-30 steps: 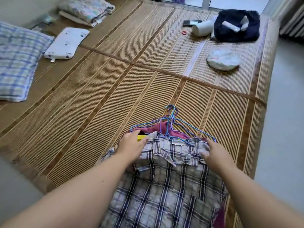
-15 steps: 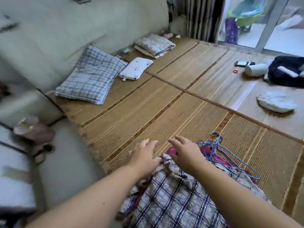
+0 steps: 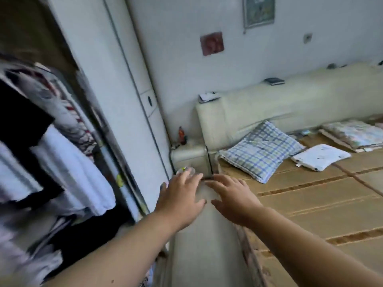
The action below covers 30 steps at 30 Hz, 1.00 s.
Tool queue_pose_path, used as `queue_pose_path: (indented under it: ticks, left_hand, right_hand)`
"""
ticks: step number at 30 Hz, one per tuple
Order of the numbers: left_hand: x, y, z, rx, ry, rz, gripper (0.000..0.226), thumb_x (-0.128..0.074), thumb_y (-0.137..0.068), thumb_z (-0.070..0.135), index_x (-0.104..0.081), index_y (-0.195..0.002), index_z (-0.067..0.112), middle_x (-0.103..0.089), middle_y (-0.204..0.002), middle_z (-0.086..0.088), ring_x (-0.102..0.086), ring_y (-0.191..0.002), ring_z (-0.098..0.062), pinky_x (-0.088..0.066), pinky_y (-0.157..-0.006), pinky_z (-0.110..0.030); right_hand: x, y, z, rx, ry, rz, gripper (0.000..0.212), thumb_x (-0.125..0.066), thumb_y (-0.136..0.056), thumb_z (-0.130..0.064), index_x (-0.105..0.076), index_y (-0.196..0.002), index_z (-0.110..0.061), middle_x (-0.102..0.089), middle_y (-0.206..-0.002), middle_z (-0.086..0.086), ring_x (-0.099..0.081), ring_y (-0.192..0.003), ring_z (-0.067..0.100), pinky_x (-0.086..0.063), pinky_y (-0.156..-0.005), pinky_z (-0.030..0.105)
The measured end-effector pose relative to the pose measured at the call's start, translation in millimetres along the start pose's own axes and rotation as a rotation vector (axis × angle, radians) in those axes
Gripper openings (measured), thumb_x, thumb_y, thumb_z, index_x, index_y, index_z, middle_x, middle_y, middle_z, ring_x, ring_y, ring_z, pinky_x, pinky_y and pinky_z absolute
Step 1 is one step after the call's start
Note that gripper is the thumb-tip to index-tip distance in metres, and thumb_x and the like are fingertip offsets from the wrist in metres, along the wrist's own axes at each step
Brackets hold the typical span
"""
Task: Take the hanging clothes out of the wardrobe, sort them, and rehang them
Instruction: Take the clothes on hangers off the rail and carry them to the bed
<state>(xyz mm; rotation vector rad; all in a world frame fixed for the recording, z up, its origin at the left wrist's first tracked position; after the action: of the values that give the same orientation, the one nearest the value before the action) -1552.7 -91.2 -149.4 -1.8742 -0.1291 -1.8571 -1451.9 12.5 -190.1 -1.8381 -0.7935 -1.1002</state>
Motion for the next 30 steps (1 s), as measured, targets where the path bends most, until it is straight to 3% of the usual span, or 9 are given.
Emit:
queue_pose_path:
  ticks: [7,13,17,22,24,26,30]
  left_hand:
    - [141,52,-146,0.340,-0.185,0.290,0.066,-0.050,-0.079,0.054,-0.023,-0.138,0.042,-0.018,-0.154,0.006,-0.014,-0.141,-0.015,-0.014,-0.109,-0.060]
    - [262,82,-198,0.503,-0.312,0.545,0.065,-0.051,-0.081,0.051,-0.028,-0.140,0.039,-0.019,-0.155,0.004,-0.011,-0.143,-0.017,-0.013,-0.114,-0.054]
    - [331,101,-209,0.519,-0.568,0.791,0.064,-0.057,-0.076,0.047,-0.038,-0.137,0.036,-0.025,-0.154,0.002,-0.007,-0.145,-0.020,-0.011,-0.116,-0.049]
    - [391,107,-237,0.687,-0.625,0.973,0.080,-0.061,-0.078,0.043,-0.024,-0.147,0.029,0.006,-0.159,-0.002,0.011,-0.145,-0.020,-0.007,-0.117,-0.042]
    - [409,103,-245,0.760,-0.579,1.056,0.087,-0.062,-0.081,0.036,-0.011,-0.150,0.027,0.012,-0.159,-0.003,0.006,-0.145,-0.023,-0.010,-0.116,-0.041]
    - [417,95,-250,0.793,-0.577,1.114,0.090,-0.059,-0.084,0.024,0.001,-0.151,0.027,0.010,-0.159,0.000,-0.011,-0.144,-0.026,-0.024,-0.111,-0.039]
    - [412,90,-253,0.846,-0.676,1.238,0.093,-0.056,-0.080,0.014,0.004,-0.151,0.025,-0.010,-0.158,-0.004,-0.030,-0.136,-0.028,-0.040,-0.097,-0.039]
  right_hand:
    - [21,-107,-178,0.261,-0.197,0.083,0.060,-0.053,-0.087,-0.048,-0.028,-0.141,-0.044,-0.028,-0.151,-0.009,-0.035,-0.135,0.017,-0.030,-0.109,0.034]
    - [67,-168,-292,0.551,-0.309,0.151,0.060,-0.057,-0.085,-0.045,-0.034,-0.140,-0.040,-0.038,-0.145,-0.011,-0.043,-0.129,0.014,-0.038,-0.103,0.033]
    - [100,-217,-354,0.699,-0.432,0.183,0.062,-0.060,-0.085,-0.043,-0.035,-0.141,-0.037,-0.041,-0.142,-0.007,-0.046,-0.124,0.017,-0.041,-0.101,0.033]
    - [119,-283,-408,0.828,-0.540,0.142,0.060,-0.060,-0.085,-0.045,-0.036,-0.140,-0.036,-0.042,-0.138,-0.004,-0.048,-0.121,0.018,-0.040,-0.096,0.027]
    - [121,-305,-426,0.879,-0.596,0.120,0.059,-0.060,-0.087,-0.045,-0.038,-0.140,-0.033,-0.044,-0.138,-0.002,-0.048,-0.121,0.018,-0.036,-0.095,0.024]
    - [121,-324,-443,0.930,-0.659,0.076,0.059,-0.060,-0.087,-0.044,-0.039,-0.140,-0.030,-0.044,-0.142,-0.001,-0.045,-0.126,0.017,-0.035,-0.100,0.025]
    - [124,-347,-490,1.033,-0.770,-0.008,0.058,-0.060,-0.088,-0.043,-0.041,-0.141,-0.025,-0.048,-0.141,0.001,-0.049,-0.125,0.018,-0.037,-0.099,0.024]
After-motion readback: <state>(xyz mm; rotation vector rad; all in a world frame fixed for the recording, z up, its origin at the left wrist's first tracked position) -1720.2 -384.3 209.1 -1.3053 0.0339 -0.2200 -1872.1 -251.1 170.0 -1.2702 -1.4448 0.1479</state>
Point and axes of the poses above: each hand's wrist, its own y-axis away from the middle knuckle, its own x-axis out of the back of the hand, z = x × y, the point moved 4 cm from there along -y, towards the middle knuckle
